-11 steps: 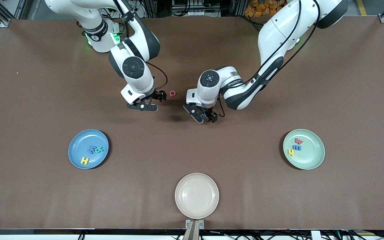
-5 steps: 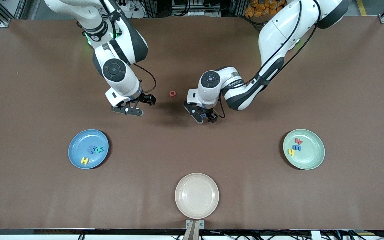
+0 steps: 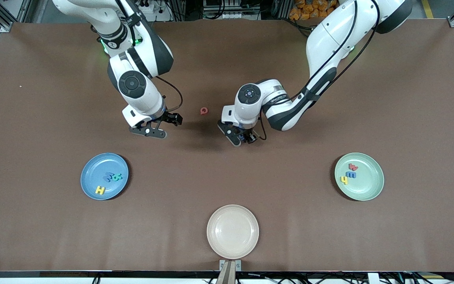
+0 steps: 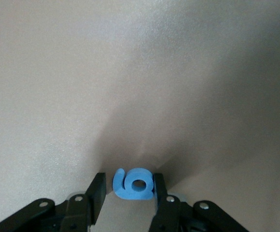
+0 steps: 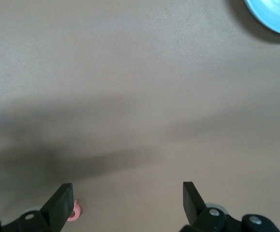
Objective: Sort uppercase to blue plate, lowercase to green plate
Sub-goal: 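Carry the blue 6 to the green plate while the right gripper grasps the pink a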
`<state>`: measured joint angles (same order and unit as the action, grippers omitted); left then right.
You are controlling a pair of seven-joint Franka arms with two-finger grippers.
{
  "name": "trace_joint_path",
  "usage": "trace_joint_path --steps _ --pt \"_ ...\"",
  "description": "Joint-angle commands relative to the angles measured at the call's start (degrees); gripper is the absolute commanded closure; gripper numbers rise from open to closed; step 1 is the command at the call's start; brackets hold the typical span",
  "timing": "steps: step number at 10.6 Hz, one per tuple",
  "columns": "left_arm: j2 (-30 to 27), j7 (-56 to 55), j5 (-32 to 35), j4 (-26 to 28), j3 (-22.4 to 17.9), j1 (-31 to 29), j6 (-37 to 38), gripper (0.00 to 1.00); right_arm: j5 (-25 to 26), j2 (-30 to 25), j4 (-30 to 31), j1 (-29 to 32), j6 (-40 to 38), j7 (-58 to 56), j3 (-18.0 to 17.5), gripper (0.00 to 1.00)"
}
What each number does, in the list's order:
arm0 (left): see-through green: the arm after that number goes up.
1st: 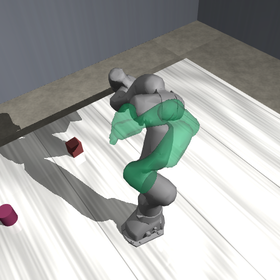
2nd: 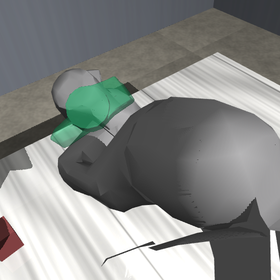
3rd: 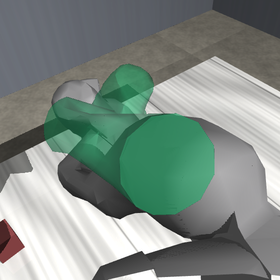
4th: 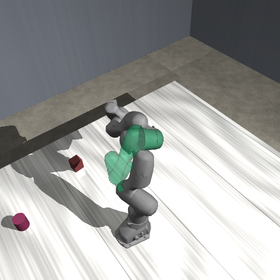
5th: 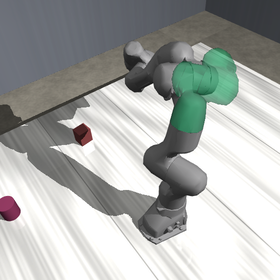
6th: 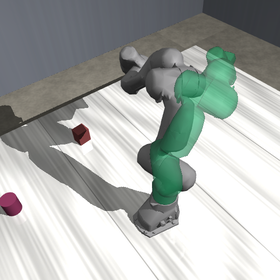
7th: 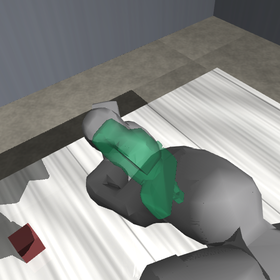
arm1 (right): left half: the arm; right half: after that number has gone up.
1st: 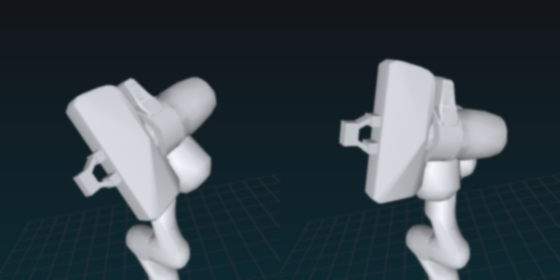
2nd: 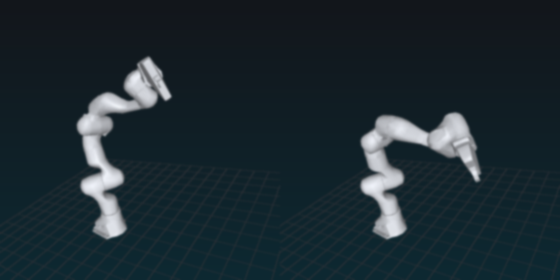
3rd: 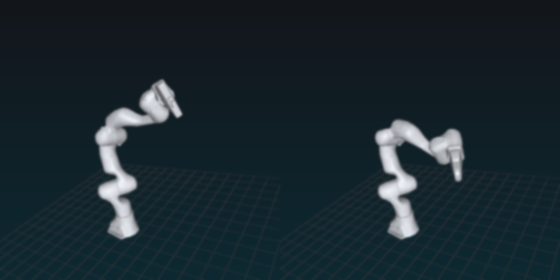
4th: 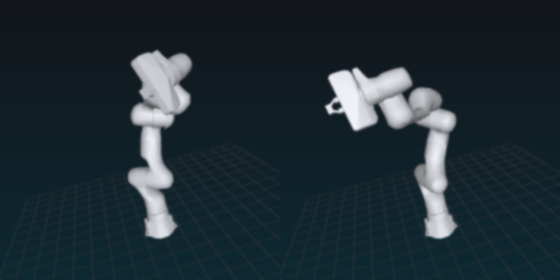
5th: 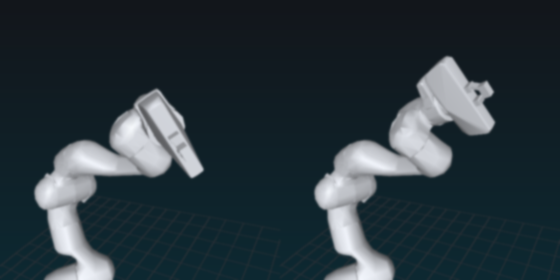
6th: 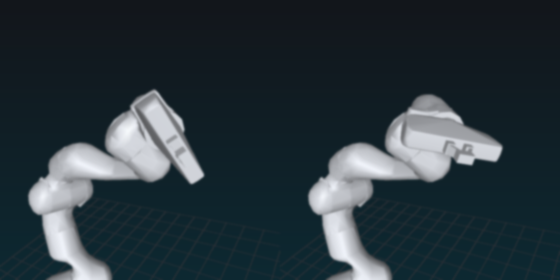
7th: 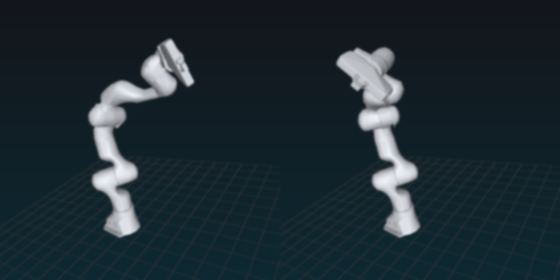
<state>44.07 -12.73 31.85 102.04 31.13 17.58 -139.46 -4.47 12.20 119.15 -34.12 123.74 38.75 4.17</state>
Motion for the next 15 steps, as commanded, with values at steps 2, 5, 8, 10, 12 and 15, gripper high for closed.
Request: trace_joint_path --steps 2,5,8,10,12,15 --pt "-0.12 0.52 1.2 0.71 0.16 -0.18 -0.63 0.8 -0.28 -1.39 1.09 0.72 0.19 -0.51 -0.39 0.0" --pt "-2.66 0.6 1.11 1.06 0.5 -3.93 0.15 1.0 -0.89 -1.04 1.18 0.37 0.63 0.54 -0.48 0.0" --pt "-8.98 0.87 0.15 0.97 2.35 -11.05 6.9 1.0 -0.9 -0.43 1.79 -2.35 3.08 6.67 -0.66 0.0" --pt "-12.24 0.52 -0.03 0.71 4.54 -17.45 12.79 1.0 -0.9 1.59 1.79 -6.29 6.15 15.61 -0.66 0.0" --pt "-13.04 0.95 -3.61 0.71 5.34 -26.06 13.78 1.0 -0.9 2.74 4.14 -8.41 11.58 23.01 -0.83 0.0" --pt "-10.95 2.19 -3.12 0.45 4.99 -33.55 13.61 1.0 -0.9 6.5 8.65 -9.48 21.97 31.71 -3.89 0.0"
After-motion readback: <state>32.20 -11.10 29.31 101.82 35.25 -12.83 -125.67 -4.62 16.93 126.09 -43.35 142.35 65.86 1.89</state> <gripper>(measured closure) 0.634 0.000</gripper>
